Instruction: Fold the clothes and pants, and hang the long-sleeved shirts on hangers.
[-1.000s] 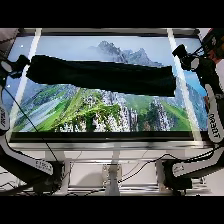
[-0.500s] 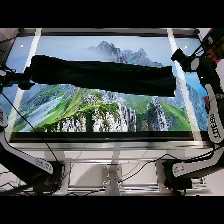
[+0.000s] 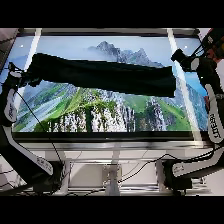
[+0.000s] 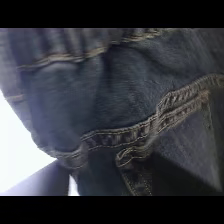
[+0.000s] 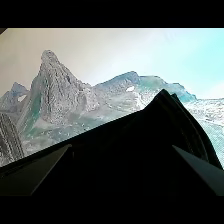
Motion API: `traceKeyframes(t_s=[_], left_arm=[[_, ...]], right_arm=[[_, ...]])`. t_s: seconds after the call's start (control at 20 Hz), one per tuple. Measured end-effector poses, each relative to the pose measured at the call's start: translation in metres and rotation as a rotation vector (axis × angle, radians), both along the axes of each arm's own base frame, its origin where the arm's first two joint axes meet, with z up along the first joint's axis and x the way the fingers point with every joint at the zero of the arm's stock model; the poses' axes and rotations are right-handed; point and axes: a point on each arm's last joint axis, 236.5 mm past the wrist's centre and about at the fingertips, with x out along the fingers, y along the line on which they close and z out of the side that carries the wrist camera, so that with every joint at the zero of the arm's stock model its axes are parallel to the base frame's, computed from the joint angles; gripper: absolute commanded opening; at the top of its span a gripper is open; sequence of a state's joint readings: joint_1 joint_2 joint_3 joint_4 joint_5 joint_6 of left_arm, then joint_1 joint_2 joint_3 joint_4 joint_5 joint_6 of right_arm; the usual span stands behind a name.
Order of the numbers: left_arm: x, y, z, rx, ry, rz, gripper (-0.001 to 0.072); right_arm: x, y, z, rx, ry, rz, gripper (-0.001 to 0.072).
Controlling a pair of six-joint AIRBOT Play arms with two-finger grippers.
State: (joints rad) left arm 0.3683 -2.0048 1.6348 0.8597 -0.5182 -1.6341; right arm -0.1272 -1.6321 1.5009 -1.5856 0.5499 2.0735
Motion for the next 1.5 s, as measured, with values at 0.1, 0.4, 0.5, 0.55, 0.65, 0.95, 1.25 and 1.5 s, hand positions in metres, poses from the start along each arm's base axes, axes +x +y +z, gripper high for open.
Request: traceKeyframes(t_s=[0.1, 0.4, 0.5, 0.55, 0.65, 0.95, 1.25, 1.5], left_arm=[[0.01, 0.004, 0.006, 0.029, -0.045, 0.032, 0.0039], [0.019, 0.003, 0.038, 0.147, -0.112, -0.011, 0.0036], [0.014, -0.003, 0.055, 0.209, -0.106, -0.08, 0.0037], [0.011, -0.006, 0.063, 0.238, -0.097, -0.116, 0.0037], [0.003, -0.011, 0.073, 0.279, -0.077, -0.169, 0.0037], [-0.012, -0.019, 0.072, 0.313, -0.014, -0.252, 0.0038], [-0.018, -0.024, 0.059, 0.303, 0.028, -0.284, 0.0038], [-0.023, -0.03, 0.041, 0.278, 0.07, -0.307, 0.0038]], right_arm=[[0.0, 0.0, 0.0, -0.001, 0.0, 0.001, 0.0687], [-0.011, 0.001, -0.011, -0.033, 0.072, 0.035, 0.054], [-0.024, 0.002, -0.025, -0.058, 0.159, 0.067, 0.0452], [-0.034, 0.003, -0.034, -0.072, 0.213, 0.087, 0.0452], [-0.058, 0.004, -0.055, -0.098, 0.343, 0.136, 0.044], [-0.134, 0.014, -0.119, -0.07, 0.657, 0.211, 0.0099], [-0.152, 0.019, -0.141, 0.017, 0.705, 0.126, 0.0552], [-0.129, 0.011, -0.143, 0.12, 0.59, -0.012, 0.0551]])
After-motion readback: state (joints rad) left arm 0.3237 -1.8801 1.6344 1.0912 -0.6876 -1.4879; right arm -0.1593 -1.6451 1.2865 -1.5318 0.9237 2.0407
